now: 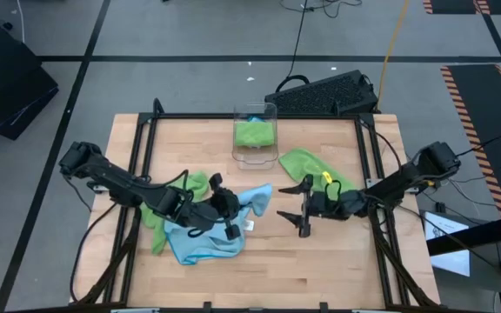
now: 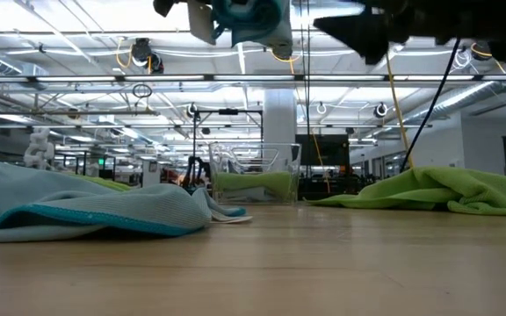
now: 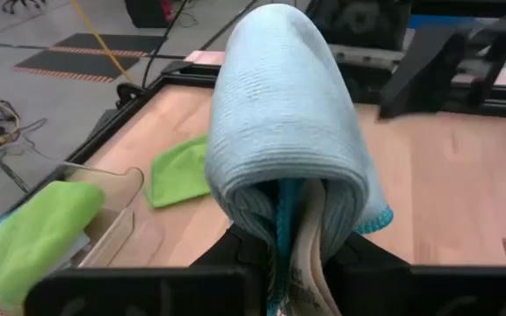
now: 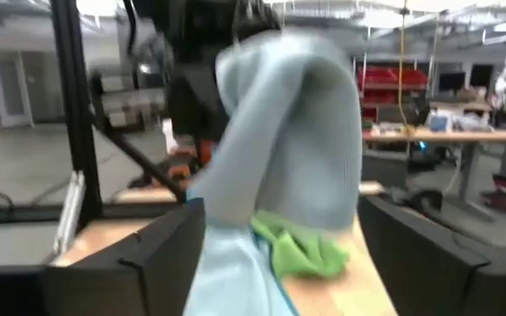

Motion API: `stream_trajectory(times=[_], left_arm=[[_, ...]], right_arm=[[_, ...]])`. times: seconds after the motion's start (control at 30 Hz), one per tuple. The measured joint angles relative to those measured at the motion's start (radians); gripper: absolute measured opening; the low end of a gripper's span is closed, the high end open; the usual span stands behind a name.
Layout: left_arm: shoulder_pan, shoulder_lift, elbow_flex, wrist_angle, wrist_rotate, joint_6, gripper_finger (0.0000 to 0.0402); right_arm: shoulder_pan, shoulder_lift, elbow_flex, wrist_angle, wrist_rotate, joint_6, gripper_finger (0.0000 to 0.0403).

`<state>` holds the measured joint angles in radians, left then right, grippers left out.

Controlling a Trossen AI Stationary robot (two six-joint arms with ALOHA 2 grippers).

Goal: Fold microfiber towels
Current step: Put the right blue towel into the transparent bin

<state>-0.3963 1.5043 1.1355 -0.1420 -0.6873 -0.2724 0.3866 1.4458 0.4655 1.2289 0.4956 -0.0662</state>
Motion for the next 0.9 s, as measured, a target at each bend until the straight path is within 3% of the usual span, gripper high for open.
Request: stream_trajectory(times=[0.23, 0.37, 0.47, 0.6, 0.9], left_arm=[[-0.008, 0.0, 0.0, 0.017, -0.002, -0.014, 0.0038], [-0.008, 0.0, 0.0, 0.023, -0.004, -0.021, 0.004], [-0.008, 0.0, 0.0, 0.032, -0.027, -0.022, 0.004], [-0.008, 0.0, 0.0, 0.04, -0.046, -0.026, 0.0041], [-0.021, 0.0, 0.0, 0.066, -0.033, -0.017, 0.0041]], right_arm=[[-0.021, -0.027, 0.126, -0.158, -0.003, -0.051, 0.0394], [-0.061, -0.013, 0.208, -0.289, -0.029, 0.005, 0.039], [-0.087, -0.006, 0.217, -0.291, -0.032, 0.039, 0.0393], [-0.119, -0.006, 0.217, -0.293, -0.131, 0.106, 0.0396], [-0.164, -0.006, 0.217, -0.321, -0.132, 0.077, 0.0394]])
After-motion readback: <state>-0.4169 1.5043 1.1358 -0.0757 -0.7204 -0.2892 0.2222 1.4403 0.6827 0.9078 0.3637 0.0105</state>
